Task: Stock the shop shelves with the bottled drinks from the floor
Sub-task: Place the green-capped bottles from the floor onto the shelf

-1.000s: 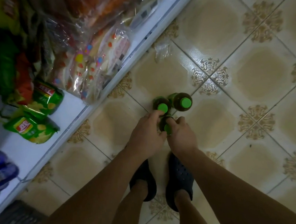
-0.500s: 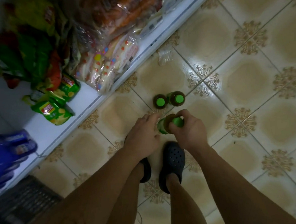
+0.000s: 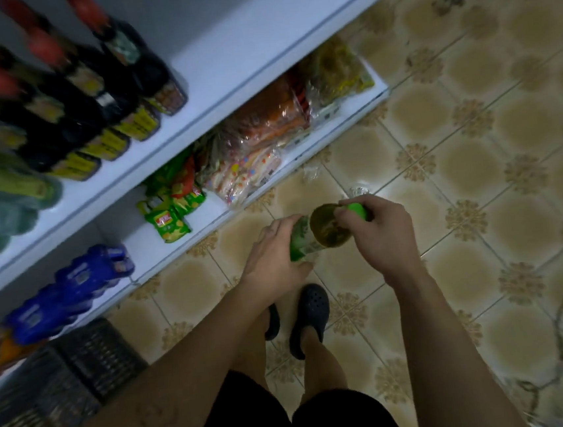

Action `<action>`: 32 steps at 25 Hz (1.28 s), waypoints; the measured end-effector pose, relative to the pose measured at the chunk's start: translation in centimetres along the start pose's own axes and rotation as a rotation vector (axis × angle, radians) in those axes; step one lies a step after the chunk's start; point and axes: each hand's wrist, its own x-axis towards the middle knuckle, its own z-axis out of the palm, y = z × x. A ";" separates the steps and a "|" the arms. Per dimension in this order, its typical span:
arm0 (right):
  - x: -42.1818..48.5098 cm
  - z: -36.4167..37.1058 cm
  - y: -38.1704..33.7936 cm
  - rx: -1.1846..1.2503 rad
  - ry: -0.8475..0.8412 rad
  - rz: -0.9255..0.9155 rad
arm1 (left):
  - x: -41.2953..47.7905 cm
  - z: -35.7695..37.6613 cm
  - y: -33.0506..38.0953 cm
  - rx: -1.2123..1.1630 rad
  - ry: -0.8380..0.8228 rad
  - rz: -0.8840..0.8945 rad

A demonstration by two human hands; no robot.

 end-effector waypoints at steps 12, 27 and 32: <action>-10.8 -8.4 -16.0 0.304 -0.172 -0.329 | -12.8 -11.2 10.0 -0.153 0.338 0.174; -17.0 -1.7 -30.3 0.306 -0.640 -0.567 | -23.2 -25.5 14.6 -0.468 0.988 0.094; -19.8 2.6 -35.8 0.247 -0.712 -0.685 | -26.0 -31.0 13.7 -0.501 1.175 0.130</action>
